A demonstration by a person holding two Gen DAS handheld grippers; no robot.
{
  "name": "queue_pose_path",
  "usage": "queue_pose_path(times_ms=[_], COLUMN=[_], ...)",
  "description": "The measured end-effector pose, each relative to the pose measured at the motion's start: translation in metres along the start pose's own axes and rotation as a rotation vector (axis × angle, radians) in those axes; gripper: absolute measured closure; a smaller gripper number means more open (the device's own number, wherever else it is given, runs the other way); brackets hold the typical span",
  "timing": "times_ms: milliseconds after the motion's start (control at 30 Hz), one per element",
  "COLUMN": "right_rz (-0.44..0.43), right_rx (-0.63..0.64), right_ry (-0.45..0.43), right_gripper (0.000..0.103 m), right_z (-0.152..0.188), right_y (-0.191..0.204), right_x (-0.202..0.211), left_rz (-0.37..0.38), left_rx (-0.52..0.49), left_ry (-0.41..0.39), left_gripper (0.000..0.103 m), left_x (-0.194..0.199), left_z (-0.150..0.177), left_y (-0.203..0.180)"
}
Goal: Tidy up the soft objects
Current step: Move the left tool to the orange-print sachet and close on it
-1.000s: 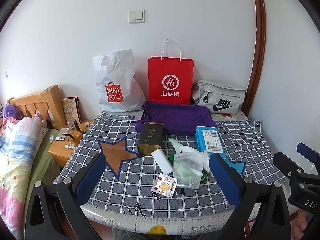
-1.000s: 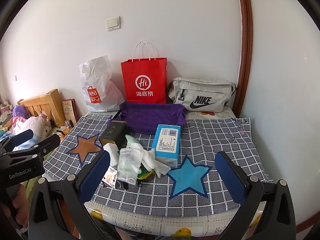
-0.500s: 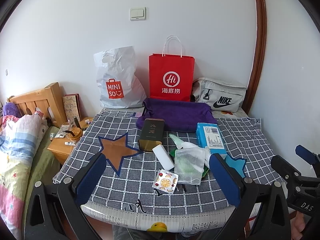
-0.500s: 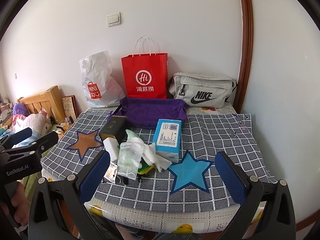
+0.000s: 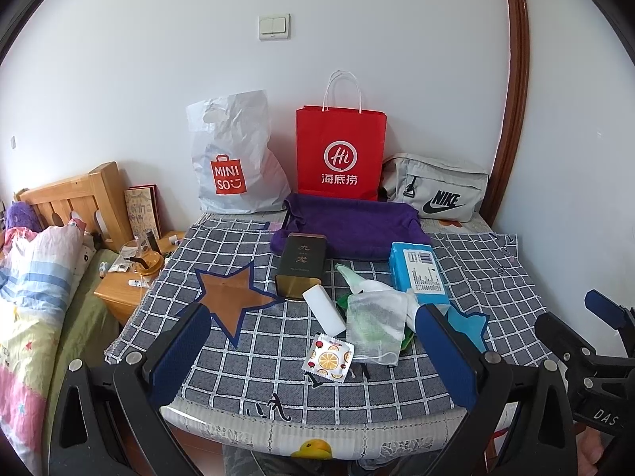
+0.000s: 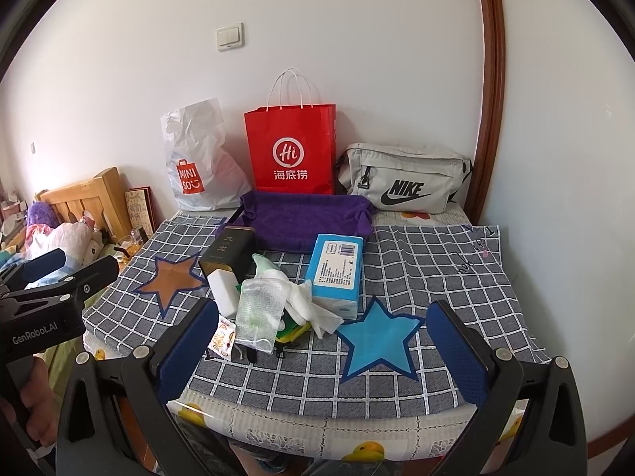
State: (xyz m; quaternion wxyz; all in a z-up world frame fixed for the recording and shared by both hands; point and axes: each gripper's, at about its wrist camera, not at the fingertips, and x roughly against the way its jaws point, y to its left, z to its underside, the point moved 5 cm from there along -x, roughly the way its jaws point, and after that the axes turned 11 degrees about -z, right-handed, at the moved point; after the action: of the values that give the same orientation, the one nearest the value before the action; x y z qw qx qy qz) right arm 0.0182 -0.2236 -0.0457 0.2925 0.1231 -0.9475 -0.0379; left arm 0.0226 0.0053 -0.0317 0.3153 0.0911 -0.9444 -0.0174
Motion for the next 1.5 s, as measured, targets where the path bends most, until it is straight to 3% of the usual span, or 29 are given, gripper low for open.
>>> queue_pose_path(times_ms=[233,433,633,767,1067,1233,1400,1500], right_rz=[-0.017,-0.025,-0.026,-0.087,-0.033,-0.072,-0.039,-0.030], right_rx=[0.005,-0.001,-0.043,-0.105,-0.145,-0.177,-0.155,-0.147], right_ry=[0.028,0.084,0.145,0.188,0.232,0.250,0.267,0.279], right_gripper=[0.000,0.000,0.000,0.000,0.000,0.000,0.000,0.000], right_z=[0.008,0.022,0.038,0.046,0.053,0.059,0.062,0.064], right_y=[0.003,-0.001,-0.016,-0.026,-0.053,-0.059,-0.060,-0.061], right_x=[-0.015,-0.045,-0.084,-0.108,-0.144,-0.152,-0.161,-0.166], left_rz=[-0.006,0.000,0.079,0.100,0.115,0.143,0.145,0.138], left_rx=[-0.010,-0.013,-0.029,-0.067,-0.201,-0.226,-0.274,-0.297], left_ry=[0.028,0.102,0.213,0.241,0.308,0.322,0.310,0.292], left_gripper=[0.000,0.000,0.000,0.000,0.000,0.000,0.000,0.013], left_x=[-0.015,-0.055,-0.110,-0.138,-0.184,-0.201,-0.212,-0.217], left_z=[0.005,0.021,0.052,0.071,0.109,0.119,0.124,0.124], left_y=[0.001,0.000,-0.009,-0.019,-0.039,-0.046,-0.053,-0.058])
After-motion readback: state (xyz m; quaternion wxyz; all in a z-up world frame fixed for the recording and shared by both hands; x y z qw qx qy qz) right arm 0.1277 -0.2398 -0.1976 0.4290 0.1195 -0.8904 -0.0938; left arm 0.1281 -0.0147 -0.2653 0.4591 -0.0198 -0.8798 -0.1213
